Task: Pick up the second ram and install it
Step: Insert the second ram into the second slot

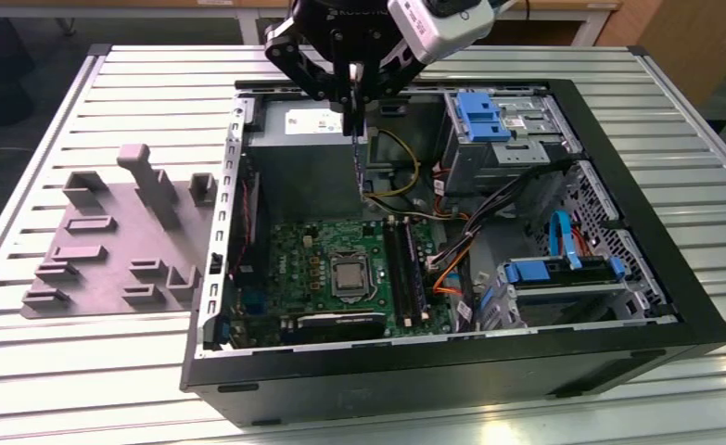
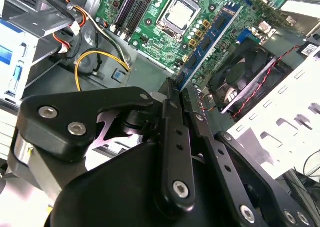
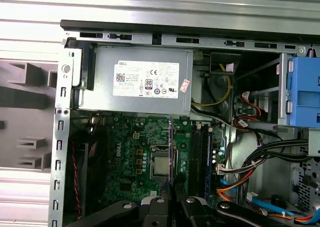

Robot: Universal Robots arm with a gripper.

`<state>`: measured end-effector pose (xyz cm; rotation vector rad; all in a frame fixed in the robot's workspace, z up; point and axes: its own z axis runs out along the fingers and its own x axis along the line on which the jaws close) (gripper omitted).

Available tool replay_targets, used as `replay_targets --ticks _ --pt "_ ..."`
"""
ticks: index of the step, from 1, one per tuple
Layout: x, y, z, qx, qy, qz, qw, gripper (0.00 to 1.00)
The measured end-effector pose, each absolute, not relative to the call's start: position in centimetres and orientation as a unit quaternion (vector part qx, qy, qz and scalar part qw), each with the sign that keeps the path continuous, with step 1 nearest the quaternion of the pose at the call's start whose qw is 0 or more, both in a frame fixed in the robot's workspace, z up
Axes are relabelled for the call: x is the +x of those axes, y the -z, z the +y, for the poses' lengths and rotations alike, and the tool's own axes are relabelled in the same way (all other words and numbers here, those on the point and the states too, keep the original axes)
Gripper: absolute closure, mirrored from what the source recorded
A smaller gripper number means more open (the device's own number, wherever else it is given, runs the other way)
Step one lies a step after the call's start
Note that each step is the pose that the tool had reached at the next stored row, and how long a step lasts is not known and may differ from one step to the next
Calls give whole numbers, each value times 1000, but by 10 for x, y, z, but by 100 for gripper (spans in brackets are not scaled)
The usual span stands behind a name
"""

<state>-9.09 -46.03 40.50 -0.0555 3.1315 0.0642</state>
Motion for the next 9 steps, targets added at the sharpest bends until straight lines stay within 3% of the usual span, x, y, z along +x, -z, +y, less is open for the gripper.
replay_targets --ticks 9 --pt "-91 -405 -460 -5 -20 1000 5 86"
